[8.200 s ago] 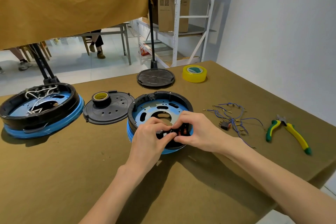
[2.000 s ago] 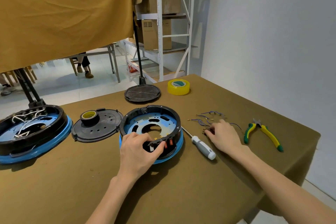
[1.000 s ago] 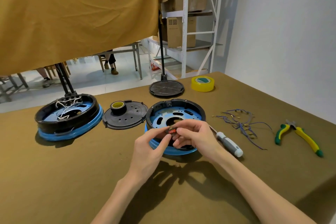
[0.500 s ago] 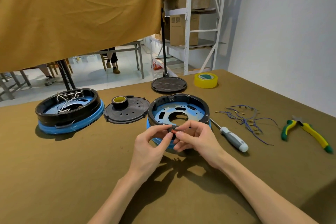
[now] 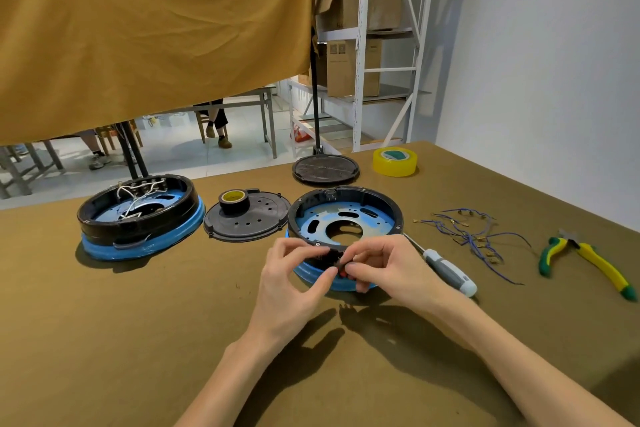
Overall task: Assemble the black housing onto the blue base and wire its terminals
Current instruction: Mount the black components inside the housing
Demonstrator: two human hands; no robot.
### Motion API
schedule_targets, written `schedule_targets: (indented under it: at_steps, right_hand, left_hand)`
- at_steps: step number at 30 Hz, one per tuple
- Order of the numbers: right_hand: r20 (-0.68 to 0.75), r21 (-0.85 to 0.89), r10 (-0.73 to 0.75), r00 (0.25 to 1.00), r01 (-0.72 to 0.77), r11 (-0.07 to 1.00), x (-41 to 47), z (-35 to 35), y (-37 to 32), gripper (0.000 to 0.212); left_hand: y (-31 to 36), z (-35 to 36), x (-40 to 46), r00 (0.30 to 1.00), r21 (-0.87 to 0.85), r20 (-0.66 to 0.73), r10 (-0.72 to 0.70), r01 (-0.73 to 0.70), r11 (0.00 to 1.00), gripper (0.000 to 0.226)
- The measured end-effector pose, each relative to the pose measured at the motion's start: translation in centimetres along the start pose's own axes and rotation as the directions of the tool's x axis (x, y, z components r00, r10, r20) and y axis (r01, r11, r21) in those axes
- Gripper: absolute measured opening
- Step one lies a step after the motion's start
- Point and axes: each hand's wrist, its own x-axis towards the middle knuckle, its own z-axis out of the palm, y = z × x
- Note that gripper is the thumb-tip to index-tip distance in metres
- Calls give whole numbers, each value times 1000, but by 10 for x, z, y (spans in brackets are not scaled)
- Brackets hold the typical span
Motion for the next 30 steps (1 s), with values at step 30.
schedule_targets:
  at_steps: [30]
  right_hand:
    - [261, -440, -59, 964, 173, 881, 21, -35, -24, 12]
  left_hand:
    - [-20, 28, 20, 985, 241, 47, 164, -171, 955, 48]
